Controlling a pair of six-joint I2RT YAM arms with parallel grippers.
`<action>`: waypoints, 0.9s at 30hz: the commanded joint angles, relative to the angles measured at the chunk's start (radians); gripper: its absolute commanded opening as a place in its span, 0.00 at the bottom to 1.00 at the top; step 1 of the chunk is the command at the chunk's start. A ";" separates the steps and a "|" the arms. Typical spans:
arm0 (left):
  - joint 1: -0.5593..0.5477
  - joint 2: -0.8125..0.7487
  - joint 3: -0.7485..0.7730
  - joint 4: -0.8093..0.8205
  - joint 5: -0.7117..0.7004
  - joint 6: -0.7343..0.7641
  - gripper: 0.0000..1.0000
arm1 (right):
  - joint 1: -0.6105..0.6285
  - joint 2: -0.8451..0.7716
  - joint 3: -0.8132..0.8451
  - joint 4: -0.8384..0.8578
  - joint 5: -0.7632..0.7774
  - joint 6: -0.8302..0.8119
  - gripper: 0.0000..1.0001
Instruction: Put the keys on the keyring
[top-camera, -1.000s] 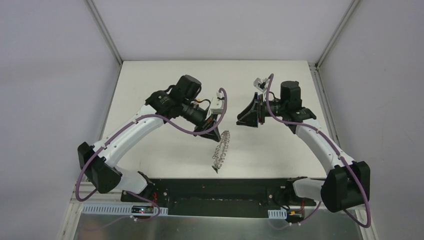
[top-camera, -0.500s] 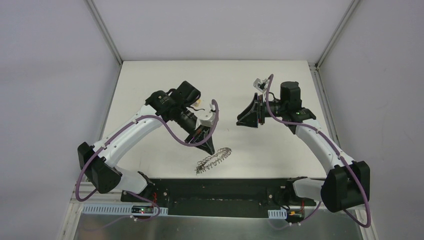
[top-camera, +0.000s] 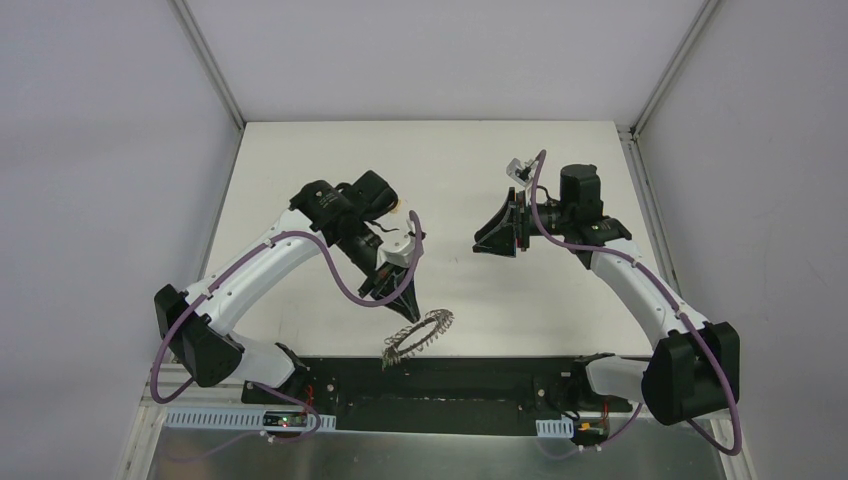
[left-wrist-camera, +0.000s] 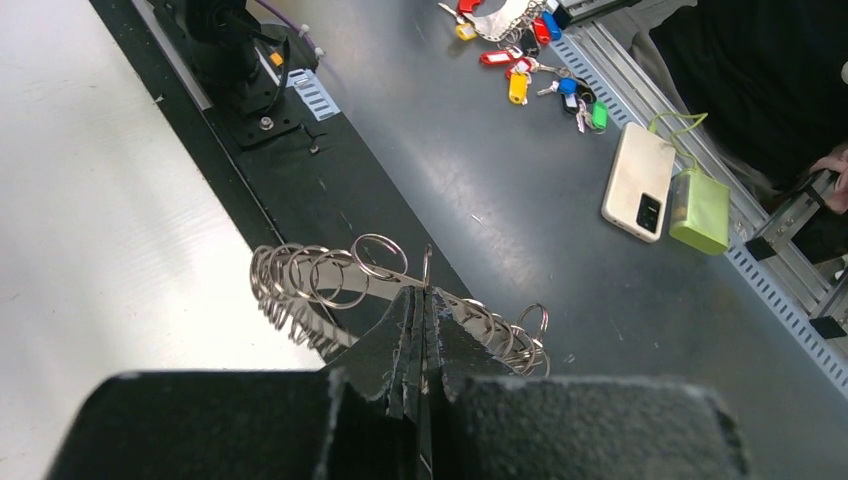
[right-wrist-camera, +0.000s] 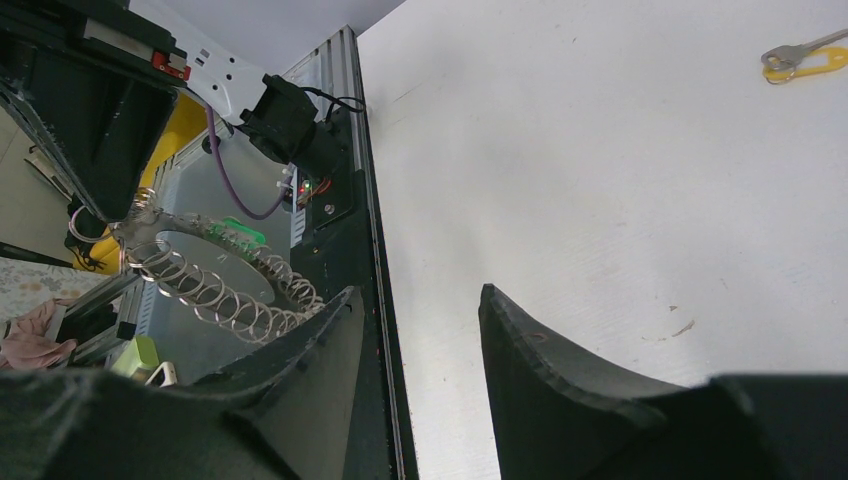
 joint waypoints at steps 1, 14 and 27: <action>-0.011 -0.007 0.040 -0.061 0.080 0.085 0.00 | -0.003 -0.026 -0.004 0.030 -0.034 -0.024 0.49; -0.013 0.009 0.058 -0.034 0.042 0.014 0.00 | -0.004 -0.023 -0.004 0.028 -0.036 -0.023 0.49; -0.035 -0.047 -0.067 0.575 -0.340 -0.740 0.00 | -0.002 -0.024 -0.003 0.028 -0.050 -0.018 0.49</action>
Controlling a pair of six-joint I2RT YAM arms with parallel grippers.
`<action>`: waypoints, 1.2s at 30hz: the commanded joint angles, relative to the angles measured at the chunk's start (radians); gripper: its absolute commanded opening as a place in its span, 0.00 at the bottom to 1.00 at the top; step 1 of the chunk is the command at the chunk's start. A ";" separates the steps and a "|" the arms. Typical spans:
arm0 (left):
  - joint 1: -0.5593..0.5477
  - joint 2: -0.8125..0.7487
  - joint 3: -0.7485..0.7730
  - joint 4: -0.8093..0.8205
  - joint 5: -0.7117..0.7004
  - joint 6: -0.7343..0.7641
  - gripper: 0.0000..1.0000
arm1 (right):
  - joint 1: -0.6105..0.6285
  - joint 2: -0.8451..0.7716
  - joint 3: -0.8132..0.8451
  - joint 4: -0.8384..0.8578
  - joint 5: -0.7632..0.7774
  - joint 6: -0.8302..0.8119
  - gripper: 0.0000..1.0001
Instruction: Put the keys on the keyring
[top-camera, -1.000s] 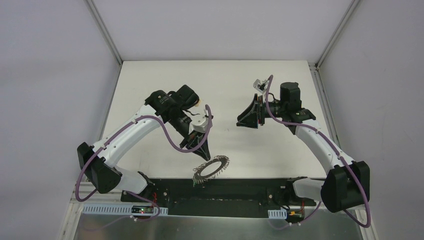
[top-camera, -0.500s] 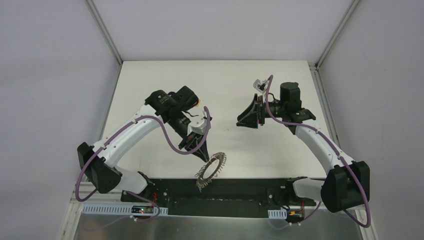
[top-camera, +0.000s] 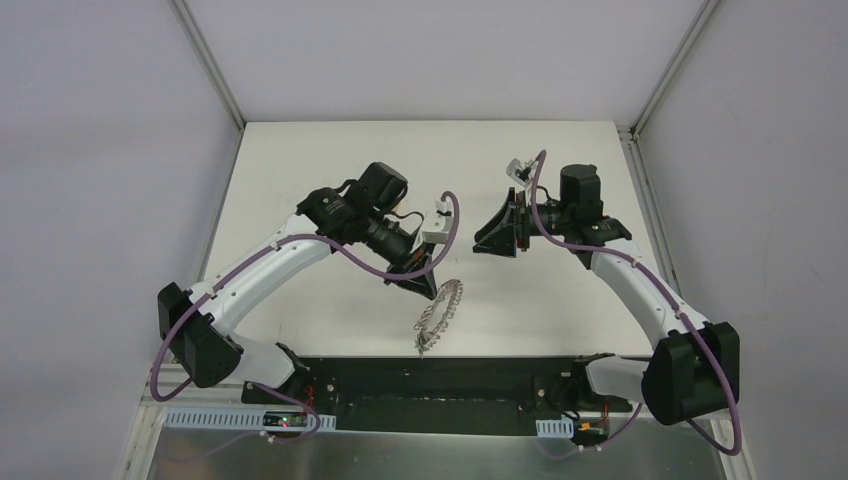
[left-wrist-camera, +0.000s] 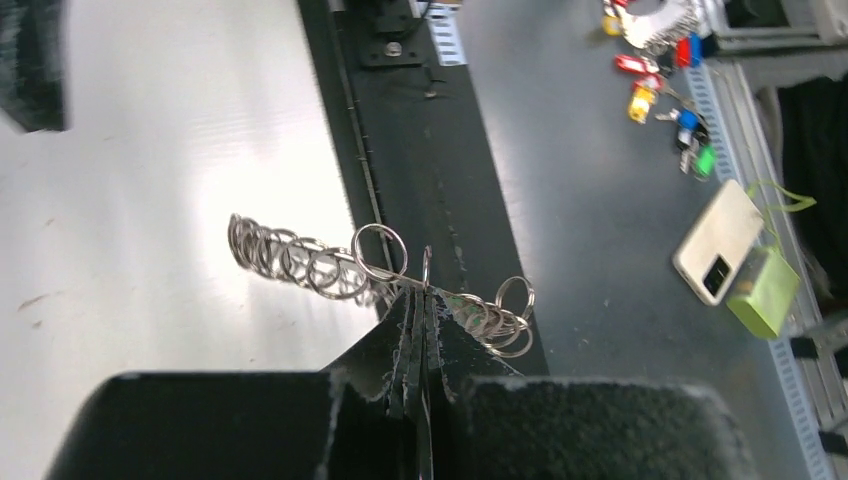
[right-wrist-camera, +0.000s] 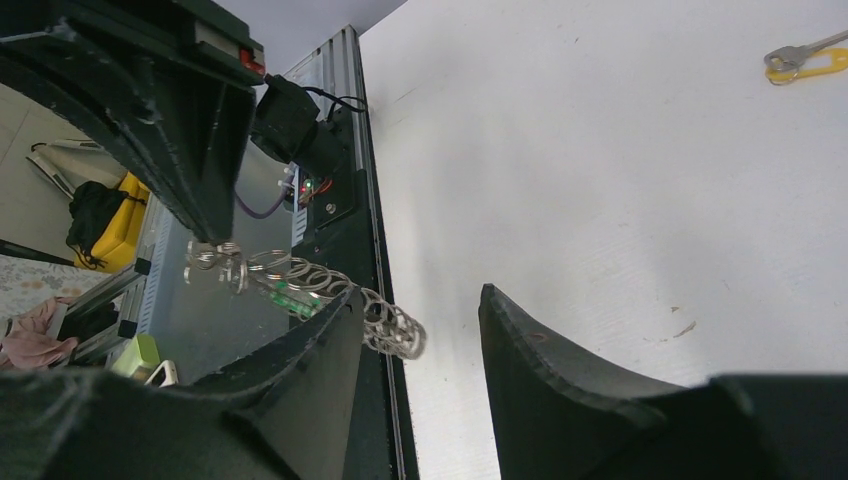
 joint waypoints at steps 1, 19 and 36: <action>-0.009 -0.041 -0.020 0.220 -0.133 -0.262 0.00 | -0.002 -0.025 -0.004 0.029 -0.051 -0.015 0.49; -0.009 -0.014 -0.024 0.337 -0.304 -0.443 0.00 | 0.029 0.030 -0.026 0.127 -0.088 0.079 0.48; -0.008 -0.018 -0.046 0.363 -0.300 -0.424 0.00 | 0.078 0.122 -0.041 0.279 -0.133 0.245 0.48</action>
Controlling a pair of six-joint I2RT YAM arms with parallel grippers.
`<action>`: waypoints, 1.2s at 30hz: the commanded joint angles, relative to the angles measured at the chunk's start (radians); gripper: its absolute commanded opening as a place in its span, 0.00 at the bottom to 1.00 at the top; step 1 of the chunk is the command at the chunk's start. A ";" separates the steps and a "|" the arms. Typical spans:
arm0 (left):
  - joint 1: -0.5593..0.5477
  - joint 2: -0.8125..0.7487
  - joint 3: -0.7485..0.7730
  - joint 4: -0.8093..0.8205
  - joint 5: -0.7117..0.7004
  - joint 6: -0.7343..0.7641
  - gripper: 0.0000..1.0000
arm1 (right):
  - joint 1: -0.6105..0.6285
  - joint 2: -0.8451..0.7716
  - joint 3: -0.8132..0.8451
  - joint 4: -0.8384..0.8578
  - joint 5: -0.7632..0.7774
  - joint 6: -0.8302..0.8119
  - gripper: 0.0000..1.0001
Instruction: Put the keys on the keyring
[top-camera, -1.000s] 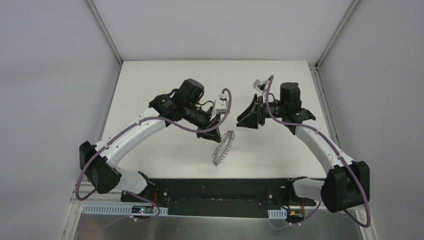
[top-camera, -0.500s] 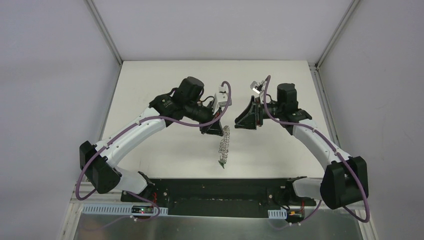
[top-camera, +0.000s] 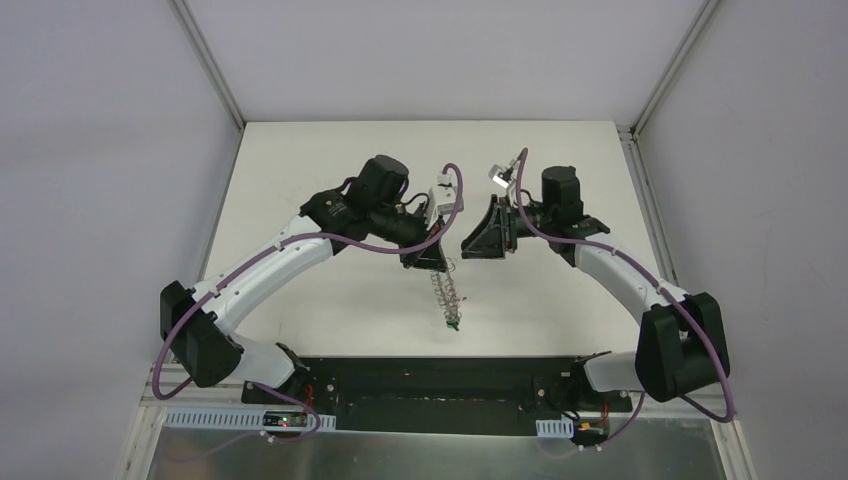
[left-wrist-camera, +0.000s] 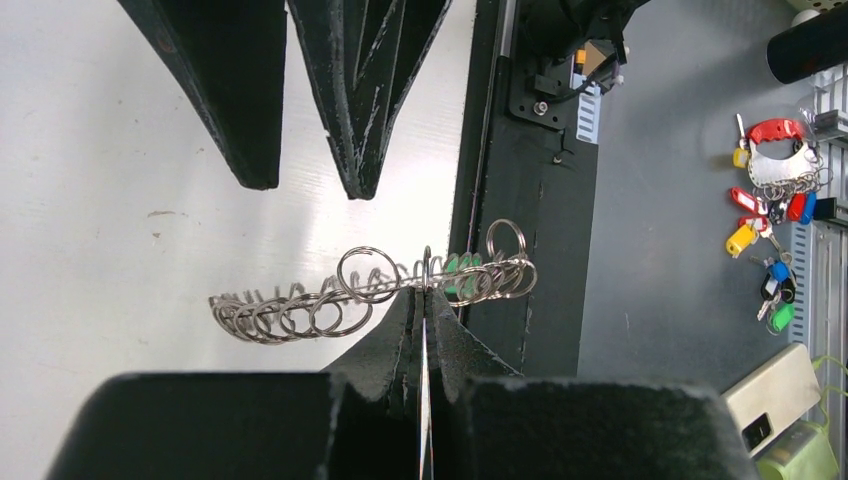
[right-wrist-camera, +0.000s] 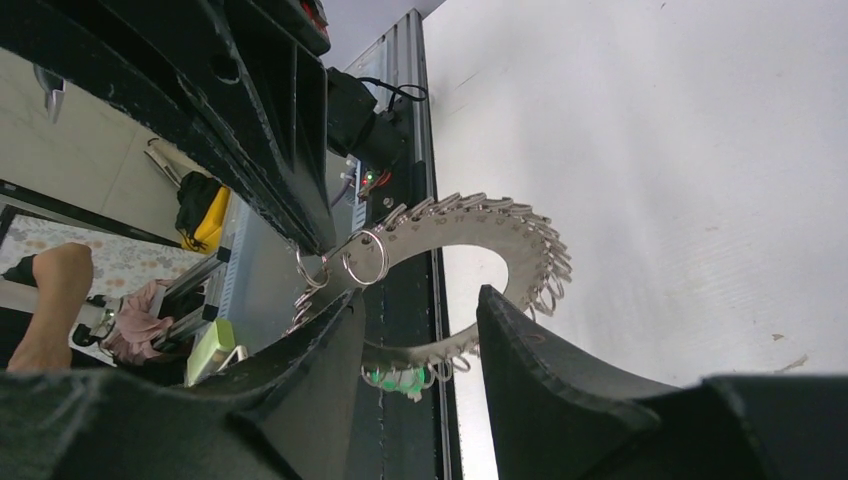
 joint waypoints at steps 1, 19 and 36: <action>-0.009 -0.019 -0.006 0.047 0.020 0.001 0.00 | 0.020 0.024 -0.011 0.139 -0.058 0.111 0.49; -0.009 -0.020 -0.014 0.049 0.021 0.032 0.00 | 0.094 0.096 0.002 0.221 -0.082 0.218 0.48; -0.009 -0.011 -0.017 0.040 -0.035 0.067 0.00 | 0.106 0.113 0.013 0.247 -0.112 0.263 0.29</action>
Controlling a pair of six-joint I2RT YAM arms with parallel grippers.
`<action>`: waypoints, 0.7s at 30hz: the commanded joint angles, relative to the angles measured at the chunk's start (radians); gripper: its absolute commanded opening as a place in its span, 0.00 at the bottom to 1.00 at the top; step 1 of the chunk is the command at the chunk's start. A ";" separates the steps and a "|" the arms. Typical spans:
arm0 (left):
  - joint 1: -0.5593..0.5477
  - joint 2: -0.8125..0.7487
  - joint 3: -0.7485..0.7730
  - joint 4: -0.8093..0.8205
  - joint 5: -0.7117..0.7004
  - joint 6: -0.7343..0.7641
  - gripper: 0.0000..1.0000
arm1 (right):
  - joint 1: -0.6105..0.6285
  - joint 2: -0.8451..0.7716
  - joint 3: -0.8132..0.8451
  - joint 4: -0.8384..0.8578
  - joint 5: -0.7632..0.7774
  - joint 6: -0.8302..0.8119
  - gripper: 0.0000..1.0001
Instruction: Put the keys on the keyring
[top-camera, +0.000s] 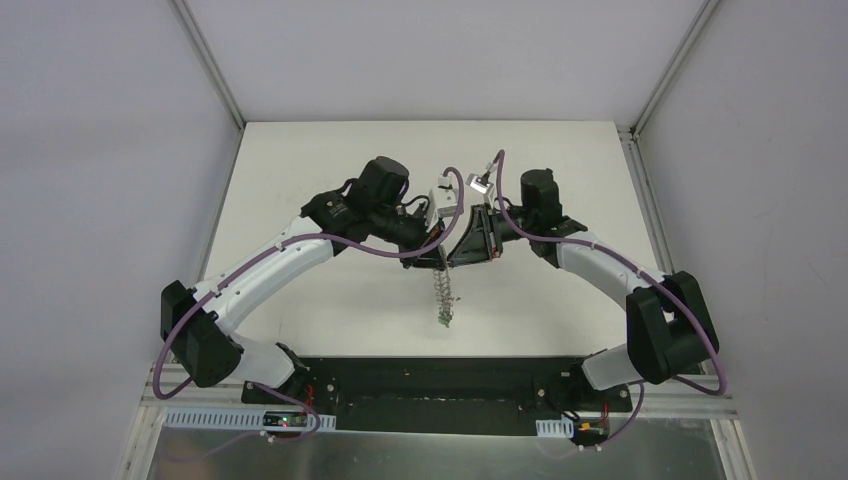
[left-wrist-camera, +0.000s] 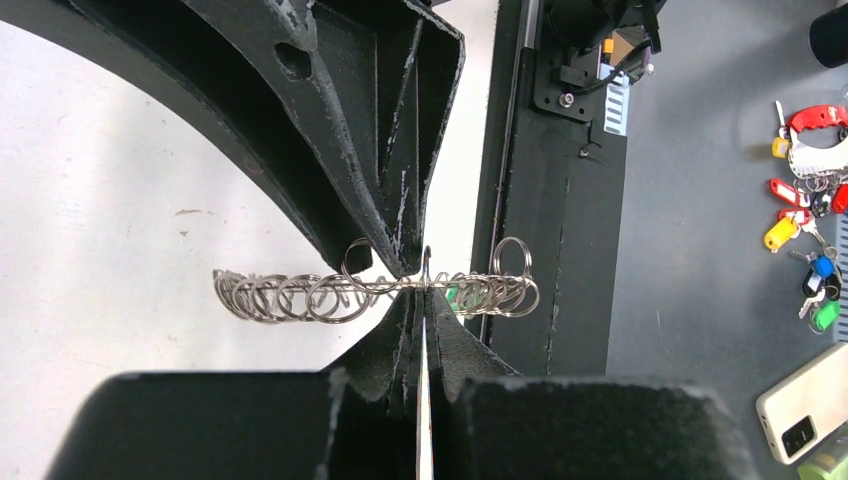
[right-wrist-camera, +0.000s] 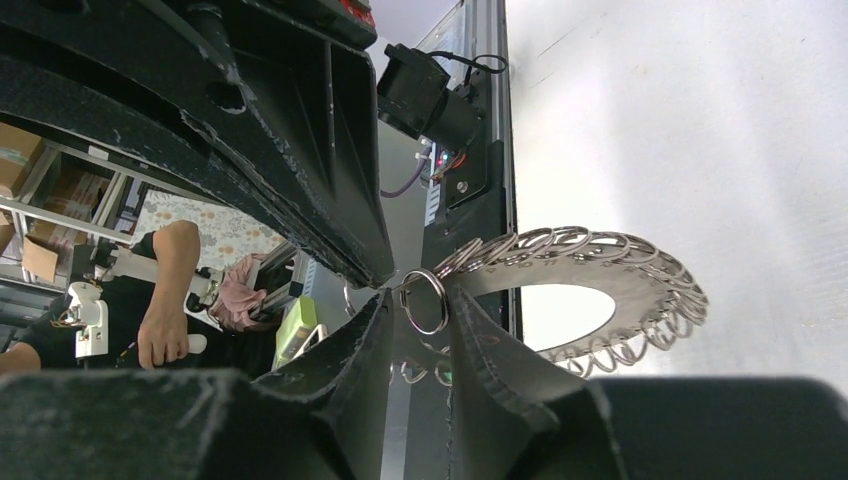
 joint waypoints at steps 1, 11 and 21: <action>-0.009 -0.012 -0.002 0.029 -0.011 0.018 0.00 | 0.006 0.009 0.027 0.040 -0.041 0.009 0.27; -0.009 -0.023 -0.021 0.031 -0.024 0.040 0.00 | 0.003 0.011 0.032 0.037 -0.026 0.004 0.18; -0.008 -0.040 -0.047 0.021 -0.023 0.105 0.00 | -0.013 -0.017 0.040 -0.020 0.025 -0.050 0.04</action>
